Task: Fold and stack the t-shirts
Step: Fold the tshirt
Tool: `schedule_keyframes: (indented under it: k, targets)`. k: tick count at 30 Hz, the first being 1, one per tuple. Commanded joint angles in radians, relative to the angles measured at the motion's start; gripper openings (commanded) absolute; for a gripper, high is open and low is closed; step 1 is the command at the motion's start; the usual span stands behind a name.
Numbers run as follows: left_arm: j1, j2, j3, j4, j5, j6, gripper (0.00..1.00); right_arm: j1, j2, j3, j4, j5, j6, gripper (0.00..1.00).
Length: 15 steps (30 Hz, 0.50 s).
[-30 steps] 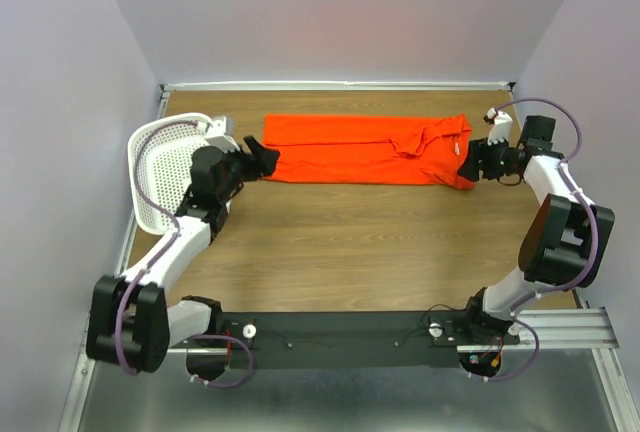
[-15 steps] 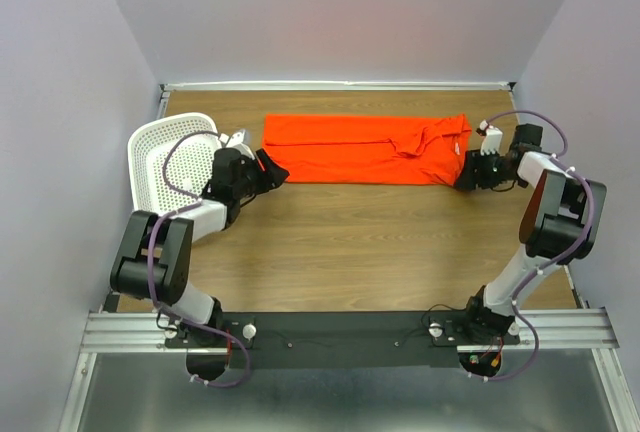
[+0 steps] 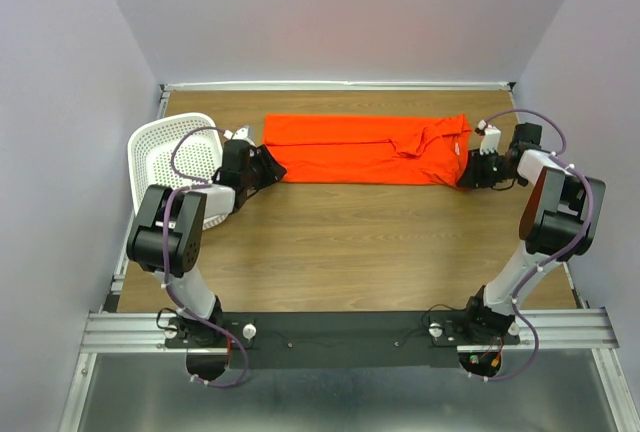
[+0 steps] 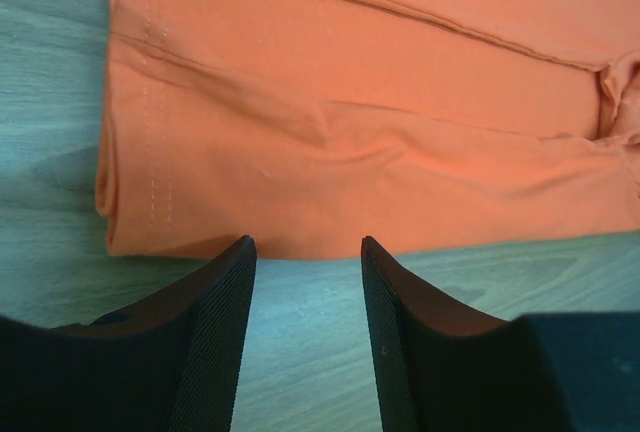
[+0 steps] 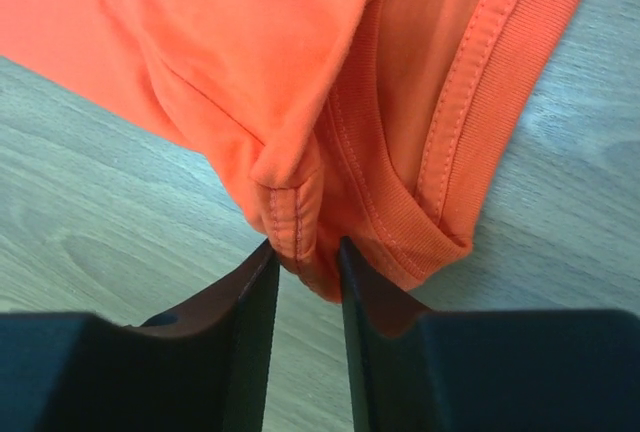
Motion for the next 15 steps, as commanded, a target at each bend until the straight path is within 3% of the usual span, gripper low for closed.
schedule_keyframes:
  k: [1,5,15]
  targets:
    - [-0.002,0.026,0.028,-0.025,-0.051,0.008,0.53,-0.005,0.014,0.033,-0.022,-0.028,-0.017,0.34]
    - [-0.002,0.033,0.040,-0.042,-0.049,-0.001,0.51,-0.012,0.012,0.043,-0.024,-0.035,-0.014,0.18]
    - [-0.002,0.092,0.127,-0.155,-0.041,-0.009,0.47,-0.038,0.018,0.081,-0.030,-0.034,-0.004,0.06]
